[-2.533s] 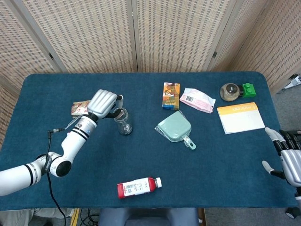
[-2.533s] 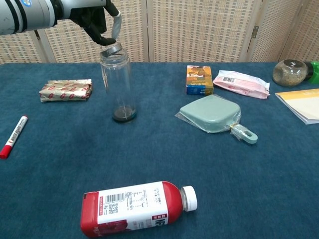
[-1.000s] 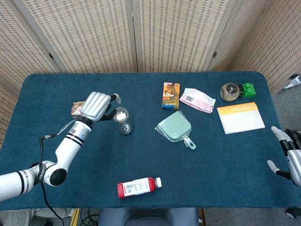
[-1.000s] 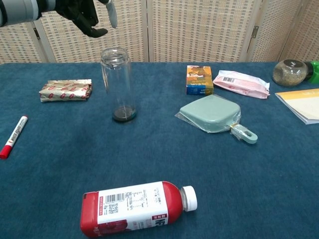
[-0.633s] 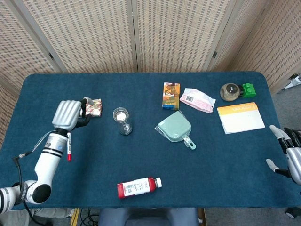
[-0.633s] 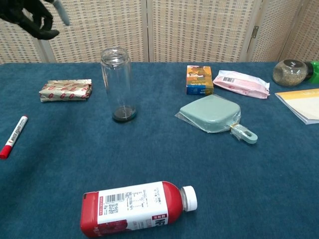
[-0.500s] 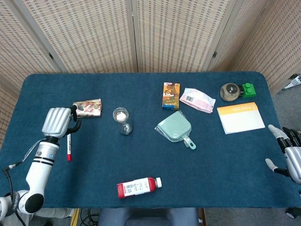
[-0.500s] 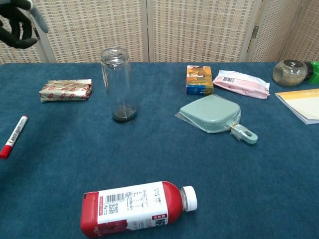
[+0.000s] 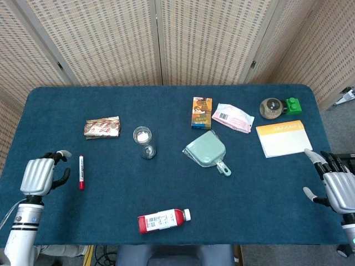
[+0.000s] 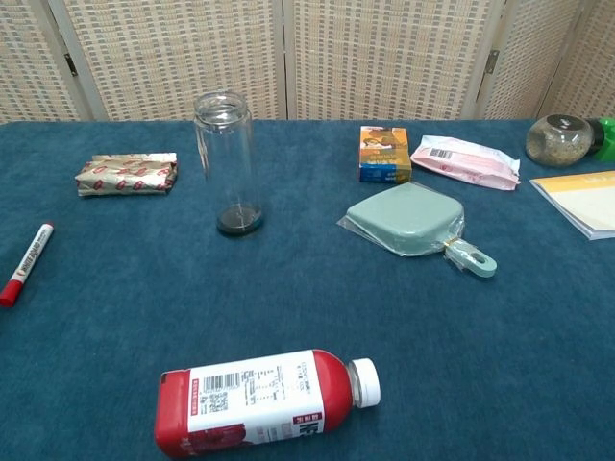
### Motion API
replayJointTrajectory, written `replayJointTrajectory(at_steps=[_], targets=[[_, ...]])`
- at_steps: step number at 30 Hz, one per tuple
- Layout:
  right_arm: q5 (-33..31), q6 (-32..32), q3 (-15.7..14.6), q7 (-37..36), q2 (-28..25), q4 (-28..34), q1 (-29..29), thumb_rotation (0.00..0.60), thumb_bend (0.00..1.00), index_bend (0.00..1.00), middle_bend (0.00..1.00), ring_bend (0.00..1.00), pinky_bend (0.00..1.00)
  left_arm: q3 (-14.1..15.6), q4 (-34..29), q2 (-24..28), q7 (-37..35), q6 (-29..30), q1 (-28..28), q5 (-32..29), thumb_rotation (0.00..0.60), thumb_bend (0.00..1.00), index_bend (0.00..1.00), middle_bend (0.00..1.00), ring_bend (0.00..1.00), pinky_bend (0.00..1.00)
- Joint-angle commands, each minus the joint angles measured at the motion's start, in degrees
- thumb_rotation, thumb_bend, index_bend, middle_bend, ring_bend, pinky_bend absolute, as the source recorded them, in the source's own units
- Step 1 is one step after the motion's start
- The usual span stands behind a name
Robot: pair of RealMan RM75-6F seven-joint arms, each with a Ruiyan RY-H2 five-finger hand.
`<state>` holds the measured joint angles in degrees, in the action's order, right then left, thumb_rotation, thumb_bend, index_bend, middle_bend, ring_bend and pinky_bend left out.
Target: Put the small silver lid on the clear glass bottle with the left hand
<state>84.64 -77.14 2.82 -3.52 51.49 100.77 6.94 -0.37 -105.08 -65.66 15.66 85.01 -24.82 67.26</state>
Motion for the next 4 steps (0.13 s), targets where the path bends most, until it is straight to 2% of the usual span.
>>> replayJointTrajectory(at_steps=[1,4], targets=[[-0.04,0.01,0.01,0.34,0.32,-0.10,0.11,0.600,0.24,0.00,0.14,0.03,0.07,1.54,0.65,-0.54,-0.97,2.52,3.03,3.07,0.600,0.43,0.35,0.41,0.38,0.51],[-0.14,0.14,0.03,0.64,0.57,-0.03,0.25,0.600,0.24,0.01,0.14,0.03,0.07,1.95,0.64,-0.63,-1.10,3.29,4.70,4.38,0.600,0.43,0.35,0.40,0.38,0.51]])
